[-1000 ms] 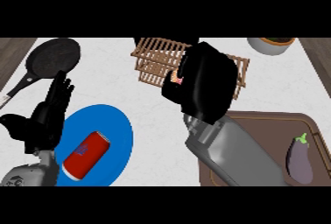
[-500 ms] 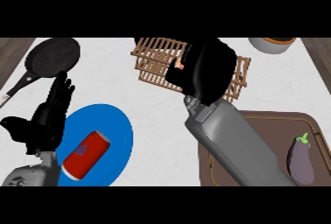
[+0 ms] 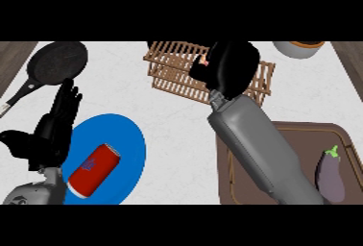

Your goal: Pick the cupcake from the tray and place it in the tiered shelf

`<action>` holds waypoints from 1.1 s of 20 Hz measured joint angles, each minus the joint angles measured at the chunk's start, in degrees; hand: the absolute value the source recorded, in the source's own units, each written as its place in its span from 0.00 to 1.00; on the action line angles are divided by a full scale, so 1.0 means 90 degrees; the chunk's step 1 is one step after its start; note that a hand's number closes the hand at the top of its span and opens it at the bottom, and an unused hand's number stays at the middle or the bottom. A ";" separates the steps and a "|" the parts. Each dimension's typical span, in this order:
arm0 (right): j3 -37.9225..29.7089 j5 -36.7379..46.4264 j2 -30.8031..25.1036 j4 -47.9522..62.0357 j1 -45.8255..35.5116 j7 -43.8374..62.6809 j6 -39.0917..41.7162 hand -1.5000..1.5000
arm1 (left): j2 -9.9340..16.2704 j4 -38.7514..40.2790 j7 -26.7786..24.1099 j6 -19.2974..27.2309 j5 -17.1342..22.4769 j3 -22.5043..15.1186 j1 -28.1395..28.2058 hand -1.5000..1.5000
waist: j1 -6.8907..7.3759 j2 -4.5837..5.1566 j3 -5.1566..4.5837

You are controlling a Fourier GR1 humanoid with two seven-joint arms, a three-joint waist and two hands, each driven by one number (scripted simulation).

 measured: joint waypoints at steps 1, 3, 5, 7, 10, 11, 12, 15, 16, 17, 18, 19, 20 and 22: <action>-0.0047 -0.0018 0.0001 0.0187 -0.0010 -0.0058 -0.0136 1.00 | 0.0020 0.0042 -0.0028 -0.0036 0.0021 0.0022 -0.0006 0.50 | 0.0002 0.0005 -0.0001; -0.0097 -0.0093 0.0004 0.0584 -0.0071 -0.0151 -0.0361 1.00 | 0.0029 0.0049 -0.0001 -0.0050 0.0041 0.0053 -0.0019 0.50 | -0.0002 0.0007 0.0000; -0.0290 -0.0101 0.0005 0.0714 -0.0067 -0.0242 -0.0641 1.00 | 0.0005 -0.0010 0.0058 -0.0027 0.0032 0.0036 -0.0003 0.50 | -0.0010 0.0004 0.0002; -0.0528 -0.0199 0.0007 0.0888 -0.0140 -0.0324 -0.0980 0.00 | -0.0002 -0.0011 0.0065 -0.0014 0.0012 0.0031 -0.0038 0.50 | 0.0011 0.0017 0.0004; -0.0741 -0.0537 0.0013 0.1252 -0.0250 -0.0483 -0.1371 0.00 | -0.0059 0.0006 0.0036 0.0017 -0.0026 -0.0006 -0.0017 0.50 | 0.0024 0.0020 0.0004; -0.0830 -0.0683 0.0016 0.1376 -0.0268 -0.0565 -0.1497 0.00 | -0.0037 -0.0024 0.0054 -0.0008 -0.0011 0.0006 0.0006 0.50 | 0.0023 0.0018 0.0003; -0.0835 -0.0814 0.0017 0.1493 -0.0258 -0.0636 -0.1634 0.00 | 0.0006 -0.0055 0.0077 -0.0047 0.0022 0.0045 0.0027 0.50 | 0.0018 0.0013 0.0003; -0.0938 -0.1188 0.0022 0.2014 -0.0511 -0.0821 -0.2035 0.00 | -0.0028 -0.0052 0.0082 -0.0037 0.0009 0.0032 -0.0019 0.50 | 0.0023 0.0018 0.0003; -0.0946 -0.1309 0.0025 0.2087 -0.0591 -0.0851 -0.2118 0.00 | 0.0007 -0.0016 0.0101 -0.0050 0.0021 0.0081 -0.0051 0.50 | 0.0005 0.0013 0.0003; -0.1051 -0.1414 0.0028 0.2229 -0.0700 -0.0921 -0.2215 0.00 | -0.0033 -0.0025 0.0085 -0.0020 -0.0012 0.0049 -0.0042 0.50 | -0.0006 0.0012 0.0003; -0.1046 -0.1537 0.0031 0.2311 -0.0736 -0.0993 -0.2303 0.00 | -0.0020 -0.0093 0.0187 -0.0002 -0.0029 0.0053 -0.0071 0.50 | -0.0023 0.0005 0.0002; -0.1005 -0.1621 0.0031 0.2386 -0.0801 -0.1026 -0.2439 0.00 | -0.0037 -0.0021 0.0176 0.0020 -0.0040 0.0067 -0.0133 0.50 | -0.0030 0.0006 0.0003; -0.0989 -0.1703 0.0031 0.2432 -0.0858 -0.1068 -0.2551 0.00 | -0.0057 -0.0005 0.0138 0.0030 -0.0051 0.0067 -0.0122 0.50 | -0.0037 0.0003 0.0003; -0.0948 -0.1847 0.0033 0.2376 -0.0924 -0.1164 -0.2724 0.00 | 0.0001 -0.0002 0.0115 -0.0032 0.0002 0.0147 -0.0083 0.50 | -0.0061 -0.0007 0.0002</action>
